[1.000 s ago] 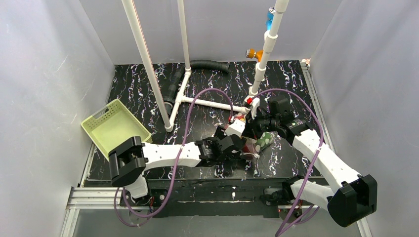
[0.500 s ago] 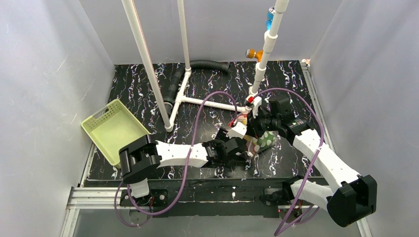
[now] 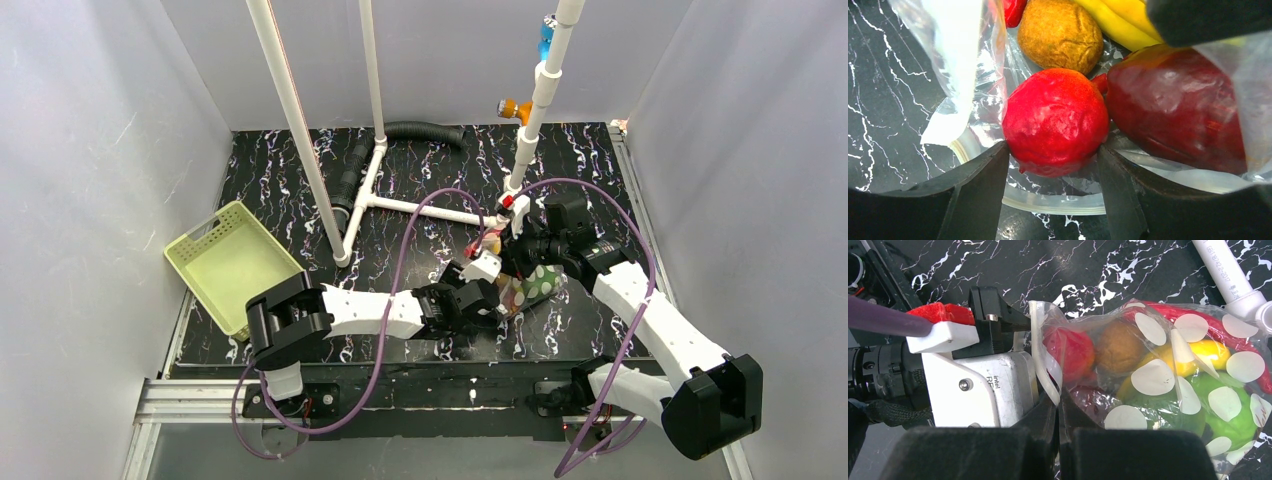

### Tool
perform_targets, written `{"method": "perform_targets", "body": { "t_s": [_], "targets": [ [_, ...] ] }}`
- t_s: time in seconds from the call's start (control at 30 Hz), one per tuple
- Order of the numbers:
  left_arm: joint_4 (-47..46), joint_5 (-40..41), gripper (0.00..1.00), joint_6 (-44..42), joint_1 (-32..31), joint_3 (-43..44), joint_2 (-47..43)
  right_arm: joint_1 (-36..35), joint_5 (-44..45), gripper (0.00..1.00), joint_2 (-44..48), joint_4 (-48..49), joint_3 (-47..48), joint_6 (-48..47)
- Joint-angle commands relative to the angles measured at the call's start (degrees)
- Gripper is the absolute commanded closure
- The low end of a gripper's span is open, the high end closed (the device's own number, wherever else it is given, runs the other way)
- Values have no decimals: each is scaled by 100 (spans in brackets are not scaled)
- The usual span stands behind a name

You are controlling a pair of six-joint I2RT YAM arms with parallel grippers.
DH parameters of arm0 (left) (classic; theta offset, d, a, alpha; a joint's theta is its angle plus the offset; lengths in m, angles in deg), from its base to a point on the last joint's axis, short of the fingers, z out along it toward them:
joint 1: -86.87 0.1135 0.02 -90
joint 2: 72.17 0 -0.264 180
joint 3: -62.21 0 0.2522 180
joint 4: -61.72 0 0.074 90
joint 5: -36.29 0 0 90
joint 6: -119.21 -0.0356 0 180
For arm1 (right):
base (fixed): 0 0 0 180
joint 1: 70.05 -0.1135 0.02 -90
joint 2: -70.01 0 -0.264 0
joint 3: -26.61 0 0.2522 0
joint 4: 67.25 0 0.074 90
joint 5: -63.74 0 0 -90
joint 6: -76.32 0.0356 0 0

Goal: Open the zip-top bag and remove the fake food
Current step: Pick up the fake fruit from the zipper food storage bag.

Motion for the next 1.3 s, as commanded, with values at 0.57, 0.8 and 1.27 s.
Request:
{"method": "perform_targets", "body": {
  "t_s": [0.57, 0.8, 1.27],
  "targets": [
    [-26, -714, 100, 372, 92, -395, -1286, -93, -401, 99, 116, 57, -43, -24],
    [-18, -480, 83, 337, 123, -334, -937, -96, -423, 99, 89, 43, -22, -24],
    [-367, -402, 25, 67, 372, -102, -323, -96, -473, 99, 72, 40, -26, -14]
  ]
}}
